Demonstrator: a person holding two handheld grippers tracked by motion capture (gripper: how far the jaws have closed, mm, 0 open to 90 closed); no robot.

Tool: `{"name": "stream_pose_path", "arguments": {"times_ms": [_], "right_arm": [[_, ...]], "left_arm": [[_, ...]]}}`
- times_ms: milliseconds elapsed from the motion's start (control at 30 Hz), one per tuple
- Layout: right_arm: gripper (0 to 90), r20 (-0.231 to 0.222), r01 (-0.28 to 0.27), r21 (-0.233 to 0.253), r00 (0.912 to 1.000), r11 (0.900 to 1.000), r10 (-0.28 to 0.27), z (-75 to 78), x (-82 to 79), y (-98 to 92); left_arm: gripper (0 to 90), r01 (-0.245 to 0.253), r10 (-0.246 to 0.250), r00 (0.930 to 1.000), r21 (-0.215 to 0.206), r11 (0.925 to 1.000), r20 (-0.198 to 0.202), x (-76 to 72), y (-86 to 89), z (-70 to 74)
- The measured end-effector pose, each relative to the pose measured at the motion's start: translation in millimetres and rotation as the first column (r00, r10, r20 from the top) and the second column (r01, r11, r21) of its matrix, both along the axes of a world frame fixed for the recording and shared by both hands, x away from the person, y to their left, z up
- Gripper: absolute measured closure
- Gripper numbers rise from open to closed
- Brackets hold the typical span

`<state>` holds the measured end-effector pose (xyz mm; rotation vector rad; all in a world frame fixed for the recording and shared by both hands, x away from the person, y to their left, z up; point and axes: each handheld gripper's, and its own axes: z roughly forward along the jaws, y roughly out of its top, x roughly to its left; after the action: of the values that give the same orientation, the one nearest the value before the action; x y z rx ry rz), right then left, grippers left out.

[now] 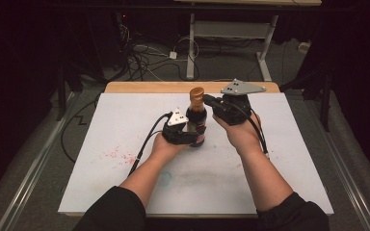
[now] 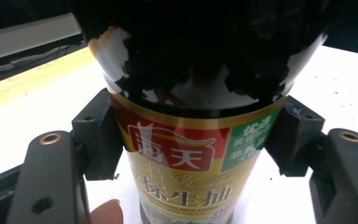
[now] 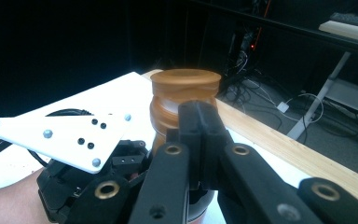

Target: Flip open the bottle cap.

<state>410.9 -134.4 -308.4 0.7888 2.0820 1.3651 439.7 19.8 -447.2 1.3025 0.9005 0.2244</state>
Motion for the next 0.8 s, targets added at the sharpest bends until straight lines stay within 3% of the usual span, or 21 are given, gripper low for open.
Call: {"name": "stream_pose_path", "arguments": {"times_ms": [800], "right_arm": [[90.0, 0.007, 0.001, -0.003, 1.0000, 1.000, -0.001, 9.7, 2.7, 3.7]], "left_arm": [[29.0, -0.005, 0.005, 1.0000, 0.001, 1.0000, 0.000, -0.6, -0.7, 0.2]]}}
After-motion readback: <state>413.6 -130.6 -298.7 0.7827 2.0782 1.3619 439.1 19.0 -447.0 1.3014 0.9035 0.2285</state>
